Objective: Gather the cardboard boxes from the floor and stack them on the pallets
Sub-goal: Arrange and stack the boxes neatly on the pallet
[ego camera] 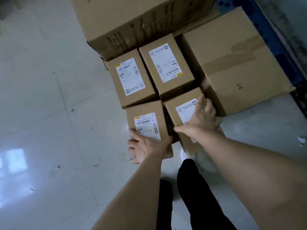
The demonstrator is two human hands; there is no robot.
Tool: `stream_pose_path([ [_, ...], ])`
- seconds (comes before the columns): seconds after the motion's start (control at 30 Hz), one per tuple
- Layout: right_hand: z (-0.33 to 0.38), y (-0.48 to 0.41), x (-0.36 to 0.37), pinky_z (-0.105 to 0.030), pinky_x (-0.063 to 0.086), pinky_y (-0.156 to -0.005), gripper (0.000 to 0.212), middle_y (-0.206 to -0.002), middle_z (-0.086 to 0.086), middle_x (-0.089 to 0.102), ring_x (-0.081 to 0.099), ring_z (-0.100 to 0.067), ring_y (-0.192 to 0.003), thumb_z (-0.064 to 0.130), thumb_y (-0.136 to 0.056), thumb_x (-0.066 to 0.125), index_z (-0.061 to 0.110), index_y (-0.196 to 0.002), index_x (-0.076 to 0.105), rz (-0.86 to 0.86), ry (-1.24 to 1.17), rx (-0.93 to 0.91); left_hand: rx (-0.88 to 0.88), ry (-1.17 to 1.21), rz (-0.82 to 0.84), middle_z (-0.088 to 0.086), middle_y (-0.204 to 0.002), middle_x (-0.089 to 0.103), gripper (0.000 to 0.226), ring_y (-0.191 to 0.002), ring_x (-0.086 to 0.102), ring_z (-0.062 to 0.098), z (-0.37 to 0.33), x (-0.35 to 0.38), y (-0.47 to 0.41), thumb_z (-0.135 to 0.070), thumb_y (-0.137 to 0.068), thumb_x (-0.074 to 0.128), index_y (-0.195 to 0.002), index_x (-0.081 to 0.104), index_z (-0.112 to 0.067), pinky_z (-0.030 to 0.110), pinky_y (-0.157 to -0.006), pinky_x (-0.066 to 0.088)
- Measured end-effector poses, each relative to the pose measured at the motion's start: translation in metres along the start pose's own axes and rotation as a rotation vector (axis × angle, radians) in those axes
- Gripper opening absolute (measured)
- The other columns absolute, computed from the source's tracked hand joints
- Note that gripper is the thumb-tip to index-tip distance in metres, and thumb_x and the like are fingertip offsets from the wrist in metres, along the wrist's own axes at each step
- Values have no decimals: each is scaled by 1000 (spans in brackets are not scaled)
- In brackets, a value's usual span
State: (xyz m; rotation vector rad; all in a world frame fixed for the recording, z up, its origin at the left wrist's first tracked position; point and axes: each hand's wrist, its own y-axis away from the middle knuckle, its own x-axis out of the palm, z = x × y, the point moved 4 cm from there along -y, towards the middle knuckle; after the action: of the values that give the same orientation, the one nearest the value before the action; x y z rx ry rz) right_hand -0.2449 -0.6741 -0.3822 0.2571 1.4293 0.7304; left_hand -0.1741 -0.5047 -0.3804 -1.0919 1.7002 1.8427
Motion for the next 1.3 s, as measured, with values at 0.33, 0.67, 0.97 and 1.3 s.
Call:
stream_pose_path([
  [0.33, -41, 33, 4, -62, 19, -112, 108, -159, -13, 10, 13, -34, -146, 69, -71, 64, 22, -153, 12, -162, -246, 195, -77, 419, -62, 11, -154, 19, 124, -137, 28, 33, 28, 5, 9, -59, -56, 82, -152, 8, -31, 46, -113, 27],
  [0.67, -34, 28, 14, -45, 43, -103, 113, -160, -11, -11, 42, -41, -132, 47, -75, 74, 29, -154, -5, 79, -562, 315, -73, 536, 63, 8, -146, 34, 107, -130, 42, 34, 23, 0, 0, -43, -68, 82, -151, 16, -28, 47, -107, 37],
  [0.97, -11, 79, -44, -44, 45, -102, 47, -140, -9, 48, 48, -33, -125, 28, -84, 62, 16, -129, 56, 0, -518, 171, 174, 436, 28, 7, -136, 51, 59, -123, 47, 29, -1, -85, 52, -38, -87, 65, -136, 45, -14, 35, -93, 41],
  [1.3, -4, 193, -146, -37, 58, -83, 19, -107, -1, 72, 67, -22, -95, 16, -94, 56, 21, -99, 73, -167, -699, -62, 569, 627, 276, 5, -85, 64, 6, -76, 59, 20, 2, -205, 137, -17, -89, 59, -86, 64, -17, 32, -70, 53],
])
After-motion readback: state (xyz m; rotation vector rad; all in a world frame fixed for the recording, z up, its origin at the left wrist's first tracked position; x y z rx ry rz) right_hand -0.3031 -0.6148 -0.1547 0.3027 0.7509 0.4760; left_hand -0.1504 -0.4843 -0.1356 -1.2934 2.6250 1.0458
